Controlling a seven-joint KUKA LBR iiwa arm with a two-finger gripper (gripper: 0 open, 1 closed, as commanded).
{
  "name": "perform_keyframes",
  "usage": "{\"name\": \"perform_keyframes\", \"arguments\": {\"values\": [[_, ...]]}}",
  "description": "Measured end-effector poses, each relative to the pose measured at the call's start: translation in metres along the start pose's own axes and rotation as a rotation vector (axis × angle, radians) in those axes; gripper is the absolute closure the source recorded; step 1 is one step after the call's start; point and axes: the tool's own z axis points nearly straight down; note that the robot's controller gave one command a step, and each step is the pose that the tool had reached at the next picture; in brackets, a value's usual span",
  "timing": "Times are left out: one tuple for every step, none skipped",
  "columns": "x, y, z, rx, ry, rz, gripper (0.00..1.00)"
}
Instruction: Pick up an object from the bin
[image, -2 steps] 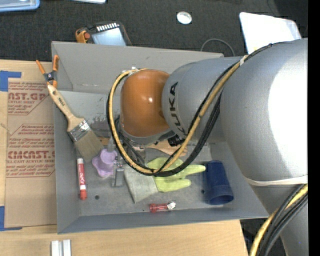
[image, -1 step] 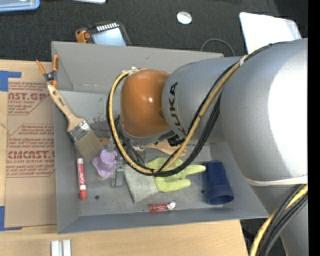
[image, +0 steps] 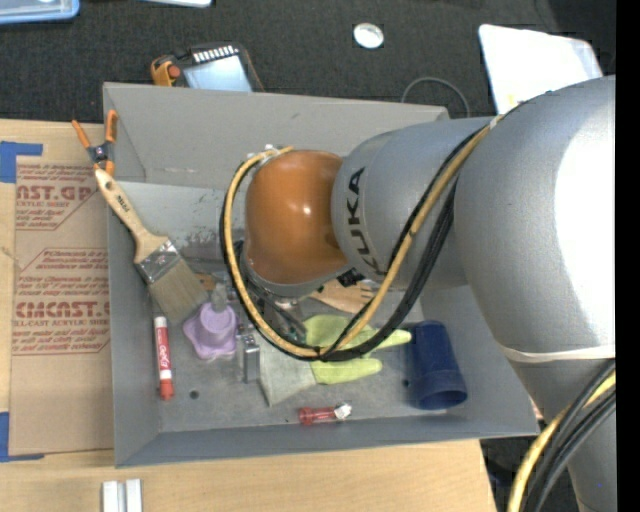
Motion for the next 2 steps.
{"name": "perform_keyframes", "arguments": {"values": [[0.0063, -0.0446, 0.0368, -0.006, -0.02, -0.076, 0.0], [0.0035, -0.0394, 0.0273, -0.001, -0.018, -0.053, 0.0]]}}
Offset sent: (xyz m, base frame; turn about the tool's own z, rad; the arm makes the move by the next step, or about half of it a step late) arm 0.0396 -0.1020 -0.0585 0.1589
